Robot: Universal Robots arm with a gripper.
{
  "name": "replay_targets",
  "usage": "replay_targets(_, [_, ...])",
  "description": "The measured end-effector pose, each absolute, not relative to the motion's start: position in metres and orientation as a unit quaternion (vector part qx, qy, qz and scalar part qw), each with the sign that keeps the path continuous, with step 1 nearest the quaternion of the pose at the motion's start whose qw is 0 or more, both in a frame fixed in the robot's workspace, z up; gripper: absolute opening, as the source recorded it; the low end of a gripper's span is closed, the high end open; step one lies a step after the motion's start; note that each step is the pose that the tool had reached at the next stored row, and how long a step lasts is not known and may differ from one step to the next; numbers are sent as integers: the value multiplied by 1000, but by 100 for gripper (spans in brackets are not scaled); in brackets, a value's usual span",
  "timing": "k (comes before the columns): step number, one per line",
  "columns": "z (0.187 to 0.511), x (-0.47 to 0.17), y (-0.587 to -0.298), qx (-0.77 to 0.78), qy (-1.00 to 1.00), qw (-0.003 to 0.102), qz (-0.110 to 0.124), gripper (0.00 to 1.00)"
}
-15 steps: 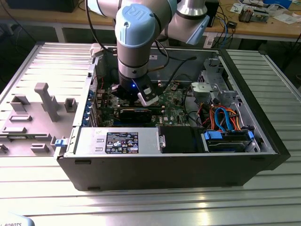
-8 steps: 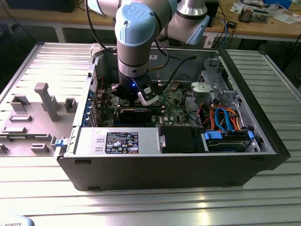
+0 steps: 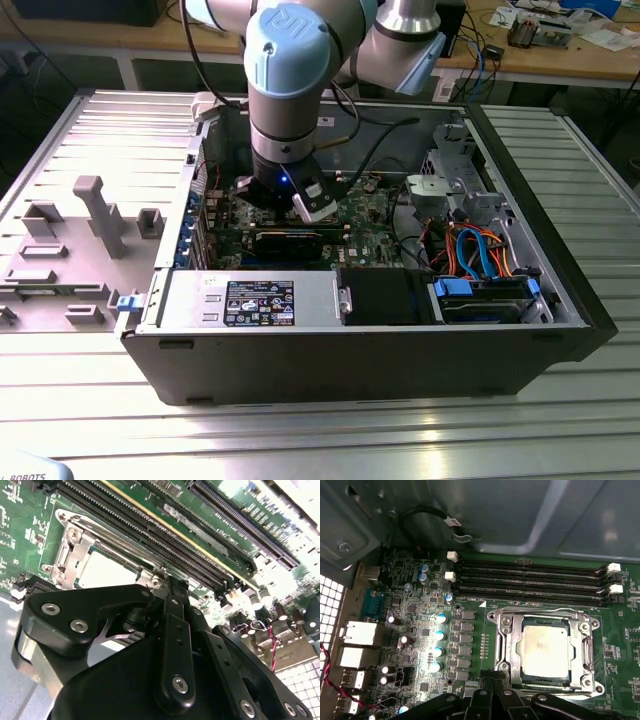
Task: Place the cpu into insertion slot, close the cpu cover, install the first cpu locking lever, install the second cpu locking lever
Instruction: 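Install the second cpu locking lever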
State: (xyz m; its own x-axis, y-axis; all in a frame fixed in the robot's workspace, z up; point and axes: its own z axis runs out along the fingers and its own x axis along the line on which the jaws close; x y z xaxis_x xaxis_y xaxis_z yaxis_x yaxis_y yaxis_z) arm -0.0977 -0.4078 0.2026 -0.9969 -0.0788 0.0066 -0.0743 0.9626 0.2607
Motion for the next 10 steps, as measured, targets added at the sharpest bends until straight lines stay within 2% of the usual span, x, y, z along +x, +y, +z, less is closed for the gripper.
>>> replay_targets(10, [198, -98, -408, 39, -990, 8, -136, 11])
